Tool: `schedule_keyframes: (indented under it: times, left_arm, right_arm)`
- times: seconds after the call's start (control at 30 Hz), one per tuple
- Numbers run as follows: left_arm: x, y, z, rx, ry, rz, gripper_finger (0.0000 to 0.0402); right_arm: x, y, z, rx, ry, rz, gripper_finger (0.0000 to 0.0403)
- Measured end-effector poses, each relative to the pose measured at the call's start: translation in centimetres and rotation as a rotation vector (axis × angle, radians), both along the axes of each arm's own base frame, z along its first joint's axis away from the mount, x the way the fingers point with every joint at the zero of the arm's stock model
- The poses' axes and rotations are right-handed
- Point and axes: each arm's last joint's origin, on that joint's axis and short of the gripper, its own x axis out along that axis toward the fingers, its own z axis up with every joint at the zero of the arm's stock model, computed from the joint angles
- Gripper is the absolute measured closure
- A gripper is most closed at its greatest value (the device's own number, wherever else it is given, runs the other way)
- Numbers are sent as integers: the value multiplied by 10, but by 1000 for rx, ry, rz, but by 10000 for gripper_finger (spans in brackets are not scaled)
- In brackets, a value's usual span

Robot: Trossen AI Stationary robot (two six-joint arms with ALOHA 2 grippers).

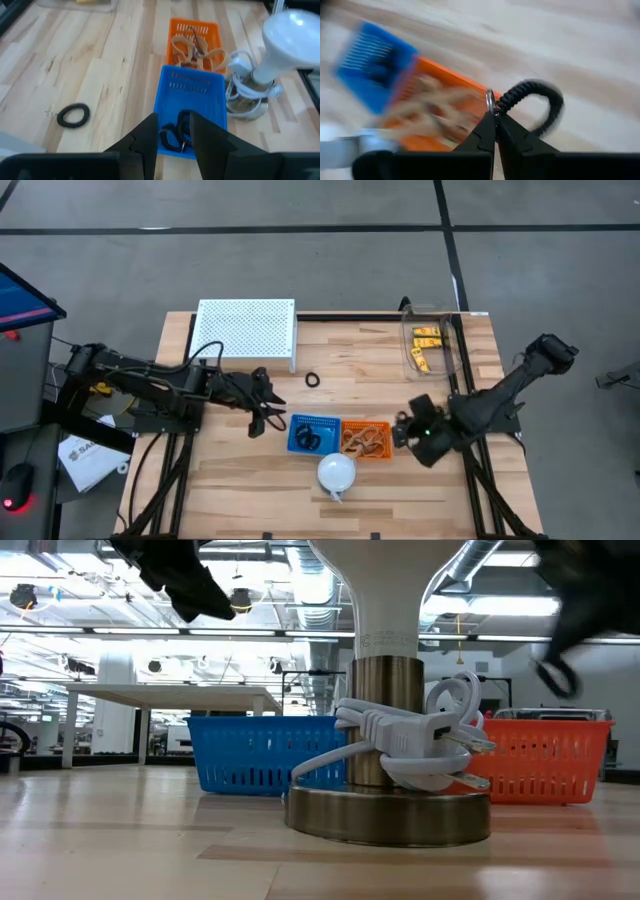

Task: Pick & Place Office Desk Supplies
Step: Put the black spring keychain into the blue basket

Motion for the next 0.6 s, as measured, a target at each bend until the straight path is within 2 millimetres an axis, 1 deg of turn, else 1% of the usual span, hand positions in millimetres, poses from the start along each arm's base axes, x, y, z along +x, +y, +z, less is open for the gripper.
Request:
schedule_keyframes:
  times: [0.07, 0.13, 0.2, 0.27, 0.33, 0.43, 0.5, 0.6]
  left_arm:
    - [-1, 0, -2, 4, 18, -2, 298]
    - [-2, 0, -3, 8, 38, -2, 298]
    - [-4, 0, -5, 12, 59, -2, 298]
    - [-5, 1, -6, 14, 77, -2, 298]
    - [-5, 1, -7, 16, 89, -2, 298]
    - [-6, 1, -8, 18, 103, -2, 298]
    - [-7, 1, -8, 18, 110, -1, 298]
    - [-7, 1, -8, 17, 109, 0, 298]
  right_arm:
    - [13, -6, 15, -35, -89, 86, 401]
    - [28, -14, 26, -57, -169, 179, 402]
    - [44, -24, 34, -60, -225, 284, 402]
    - [60, -35, 36, -37, -260, 377, 402]
    - [75, -46, 33, -21, -281, 454, 402]
    - [98, -62, 22, 30, -311, 559, 403]
    - [114, -70, 11, 100, -344, 634, 403]
    - [137, -75, -9, 173, -392, 710, 403]
